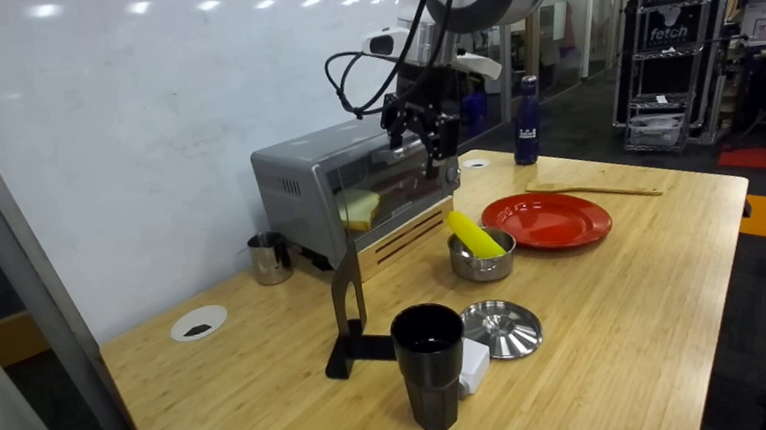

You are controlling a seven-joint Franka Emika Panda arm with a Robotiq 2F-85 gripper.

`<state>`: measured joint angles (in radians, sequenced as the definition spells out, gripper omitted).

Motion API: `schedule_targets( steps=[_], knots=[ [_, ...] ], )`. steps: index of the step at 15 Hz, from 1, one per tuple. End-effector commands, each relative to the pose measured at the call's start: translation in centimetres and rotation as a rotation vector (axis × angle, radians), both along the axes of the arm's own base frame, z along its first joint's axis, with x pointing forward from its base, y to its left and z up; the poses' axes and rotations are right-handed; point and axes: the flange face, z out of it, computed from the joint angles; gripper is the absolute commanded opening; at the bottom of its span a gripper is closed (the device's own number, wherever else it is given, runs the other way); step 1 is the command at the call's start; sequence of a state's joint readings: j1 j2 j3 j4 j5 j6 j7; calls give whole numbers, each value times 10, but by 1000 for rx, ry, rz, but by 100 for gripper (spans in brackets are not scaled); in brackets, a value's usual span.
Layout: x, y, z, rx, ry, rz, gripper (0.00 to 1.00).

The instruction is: Open the oven door

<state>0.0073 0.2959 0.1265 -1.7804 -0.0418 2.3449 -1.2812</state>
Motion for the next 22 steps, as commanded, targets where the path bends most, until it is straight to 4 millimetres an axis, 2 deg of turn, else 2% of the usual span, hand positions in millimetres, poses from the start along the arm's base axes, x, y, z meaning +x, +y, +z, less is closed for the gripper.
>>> schedule_targets(
  steps=[1,17,22],
  knots=[
    [-20,6,0,19,49,34,100],
    [-64,12,-6,-18,91,-20,100],
    [-75,26,-4,-13,94,-23,100]
  ],
)
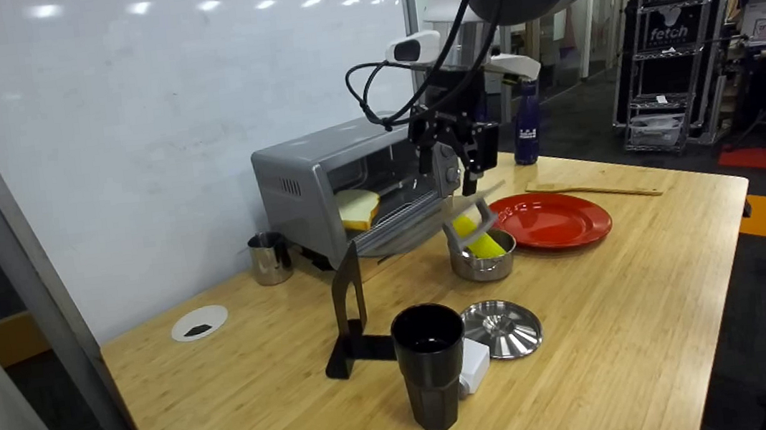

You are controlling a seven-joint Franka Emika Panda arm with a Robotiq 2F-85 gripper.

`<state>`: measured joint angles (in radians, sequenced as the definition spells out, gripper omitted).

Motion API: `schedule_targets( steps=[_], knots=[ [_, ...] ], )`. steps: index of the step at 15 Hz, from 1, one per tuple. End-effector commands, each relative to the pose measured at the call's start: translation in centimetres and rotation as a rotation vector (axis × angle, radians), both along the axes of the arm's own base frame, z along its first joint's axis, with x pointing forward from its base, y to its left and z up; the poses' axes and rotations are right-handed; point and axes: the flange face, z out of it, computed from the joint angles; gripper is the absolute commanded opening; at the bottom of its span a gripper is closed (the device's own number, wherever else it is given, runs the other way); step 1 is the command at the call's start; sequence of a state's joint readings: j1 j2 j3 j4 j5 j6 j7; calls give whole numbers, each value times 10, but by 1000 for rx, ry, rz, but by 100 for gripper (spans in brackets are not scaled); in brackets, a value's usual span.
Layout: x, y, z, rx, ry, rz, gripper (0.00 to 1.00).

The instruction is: Open the oven door

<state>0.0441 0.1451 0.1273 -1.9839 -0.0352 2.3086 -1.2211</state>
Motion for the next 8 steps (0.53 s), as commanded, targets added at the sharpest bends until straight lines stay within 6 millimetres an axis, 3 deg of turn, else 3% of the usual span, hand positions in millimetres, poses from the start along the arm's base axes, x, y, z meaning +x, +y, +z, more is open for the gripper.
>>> schedule_targets(
  steps=[1,5,8],
  knots=[
    [-16,9,4,1,5,-4,100],
    [-19,15,14,5,-7,-35,100],
    [-20,14,35,5,-38,-137,100]
  ],
)
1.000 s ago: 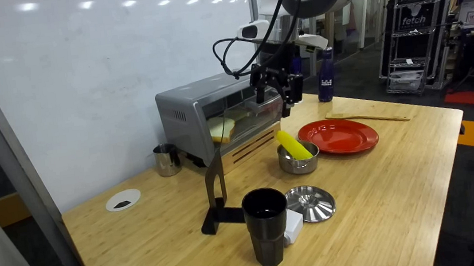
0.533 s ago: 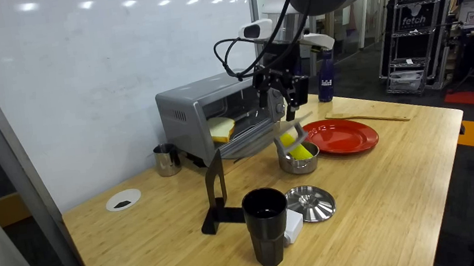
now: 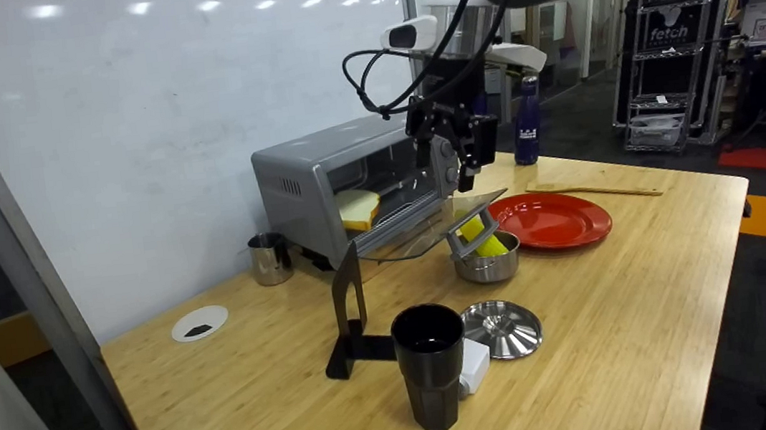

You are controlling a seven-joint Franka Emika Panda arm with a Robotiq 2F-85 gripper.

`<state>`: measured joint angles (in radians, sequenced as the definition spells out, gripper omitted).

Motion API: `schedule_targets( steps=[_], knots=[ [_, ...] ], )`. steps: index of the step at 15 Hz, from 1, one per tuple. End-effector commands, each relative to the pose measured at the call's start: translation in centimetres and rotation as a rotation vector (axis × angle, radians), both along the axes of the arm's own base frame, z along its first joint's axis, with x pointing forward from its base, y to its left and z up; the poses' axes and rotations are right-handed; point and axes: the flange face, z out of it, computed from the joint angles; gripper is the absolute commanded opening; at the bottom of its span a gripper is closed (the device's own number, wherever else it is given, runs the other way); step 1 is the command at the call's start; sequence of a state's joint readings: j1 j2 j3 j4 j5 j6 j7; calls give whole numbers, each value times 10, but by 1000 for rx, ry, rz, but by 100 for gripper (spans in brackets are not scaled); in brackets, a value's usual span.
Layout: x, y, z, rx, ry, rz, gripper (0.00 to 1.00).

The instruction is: Open the oven door

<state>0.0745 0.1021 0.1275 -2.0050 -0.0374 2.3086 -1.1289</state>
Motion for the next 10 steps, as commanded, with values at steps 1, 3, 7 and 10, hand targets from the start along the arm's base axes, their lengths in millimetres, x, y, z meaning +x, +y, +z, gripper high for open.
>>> schedule_targets(
  steps=[1,3,7,10],
  knots=[
    [-8,-4,33,-17,-39,-175,100],
    [-10,-4,54,-30,-65,-291,100],
    [-30,-3,97,-83,-58,-536,100],
    [-48,-6,115,-128,18,-703,100]
  ],
)
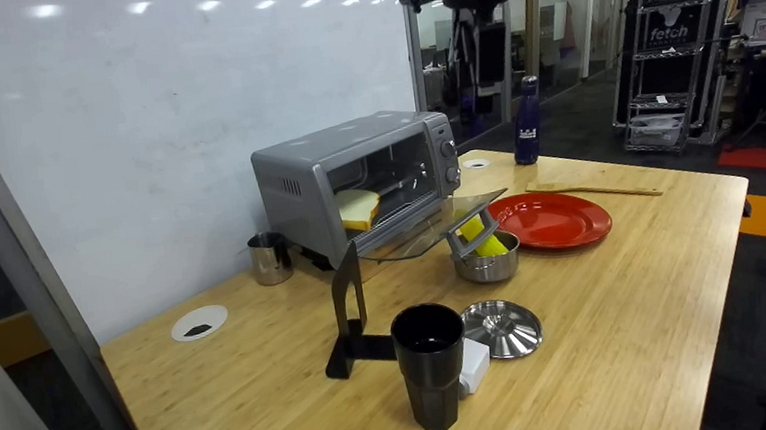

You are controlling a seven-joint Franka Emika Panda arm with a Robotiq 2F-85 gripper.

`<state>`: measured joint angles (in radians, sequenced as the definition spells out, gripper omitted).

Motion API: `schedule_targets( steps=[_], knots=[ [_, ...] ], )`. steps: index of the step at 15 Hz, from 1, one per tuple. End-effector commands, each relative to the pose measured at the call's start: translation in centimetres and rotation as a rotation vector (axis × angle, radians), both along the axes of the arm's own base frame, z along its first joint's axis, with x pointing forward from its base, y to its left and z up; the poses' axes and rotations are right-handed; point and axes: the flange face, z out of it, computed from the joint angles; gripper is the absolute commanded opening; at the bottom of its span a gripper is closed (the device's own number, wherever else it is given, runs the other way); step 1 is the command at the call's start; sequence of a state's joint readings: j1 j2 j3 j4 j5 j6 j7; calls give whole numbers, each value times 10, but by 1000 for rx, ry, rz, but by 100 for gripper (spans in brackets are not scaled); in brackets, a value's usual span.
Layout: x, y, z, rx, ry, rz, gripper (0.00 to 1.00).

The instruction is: Open the oven door

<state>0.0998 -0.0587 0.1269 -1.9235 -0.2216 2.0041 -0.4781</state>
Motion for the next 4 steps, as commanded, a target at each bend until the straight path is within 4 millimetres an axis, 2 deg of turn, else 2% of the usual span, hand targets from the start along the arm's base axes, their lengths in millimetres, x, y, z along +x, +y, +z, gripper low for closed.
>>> schedule_targets(
  steps=[1,2,3,4],
  knots=[
    [-14,-4,16,-34,84,-185,100],
    [-17,-6,17,-26,103,-223,100],
    [-16,-3,15,-18,69,-154,100],
    [-18,-4,16,-22,82,-185,100]
  ],
)
